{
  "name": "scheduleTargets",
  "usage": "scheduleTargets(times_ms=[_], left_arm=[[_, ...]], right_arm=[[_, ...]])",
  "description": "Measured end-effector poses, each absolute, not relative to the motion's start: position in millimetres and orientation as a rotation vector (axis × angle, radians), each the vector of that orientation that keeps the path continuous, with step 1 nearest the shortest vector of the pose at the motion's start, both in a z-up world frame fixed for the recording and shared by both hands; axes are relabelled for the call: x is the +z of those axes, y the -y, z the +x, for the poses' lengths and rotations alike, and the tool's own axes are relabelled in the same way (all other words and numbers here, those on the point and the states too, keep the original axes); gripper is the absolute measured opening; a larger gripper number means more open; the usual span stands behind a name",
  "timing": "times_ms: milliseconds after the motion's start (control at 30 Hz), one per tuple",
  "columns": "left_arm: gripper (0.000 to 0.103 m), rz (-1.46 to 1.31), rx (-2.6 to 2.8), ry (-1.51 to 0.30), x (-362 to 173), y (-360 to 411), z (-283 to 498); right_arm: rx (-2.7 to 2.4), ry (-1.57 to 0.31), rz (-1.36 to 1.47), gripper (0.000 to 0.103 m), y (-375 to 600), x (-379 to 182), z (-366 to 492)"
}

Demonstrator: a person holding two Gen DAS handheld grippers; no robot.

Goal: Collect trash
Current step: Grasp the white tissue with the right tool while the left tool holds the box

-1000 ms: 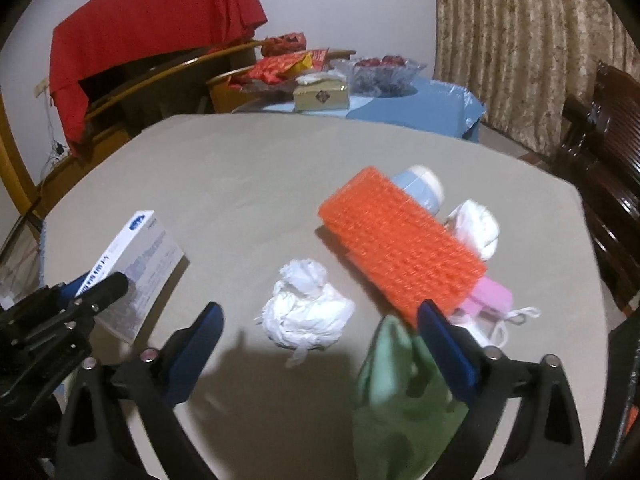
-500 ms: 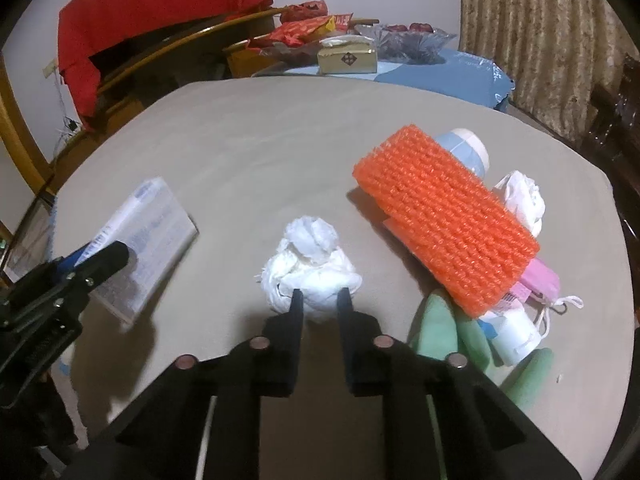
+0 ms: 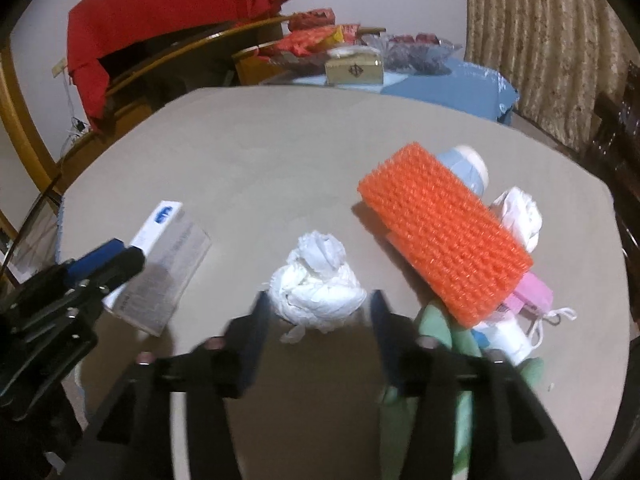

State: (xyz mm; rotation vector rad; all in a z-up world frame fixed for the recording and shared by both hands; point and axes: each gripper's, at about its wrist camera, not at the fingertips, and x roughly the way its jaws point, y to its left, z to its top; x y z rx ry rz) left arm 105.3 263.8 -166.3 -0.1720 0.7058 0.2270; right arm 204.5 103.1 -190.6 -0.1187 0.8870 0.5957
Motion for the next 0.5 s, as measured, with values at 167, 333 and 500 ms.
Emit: scheduleTargets(times_ms=[167,333,500], left_arm=[[0.048,-0.162,0.216,-0.709,-167,-262,112],[0.052,-0.172,0.223,-0.698,-162,-260,109],[0.059,-0.18,0.244,-0.691,-160,-265,102]], right_arm=[[0.587,-0.923,-0.121,0.071,-112,-203,217],[0.608,-0.944,-0.17,0.04,-119,-207,216],[0.625,-0.908,-0.133,0.039,-109,-192,210]])
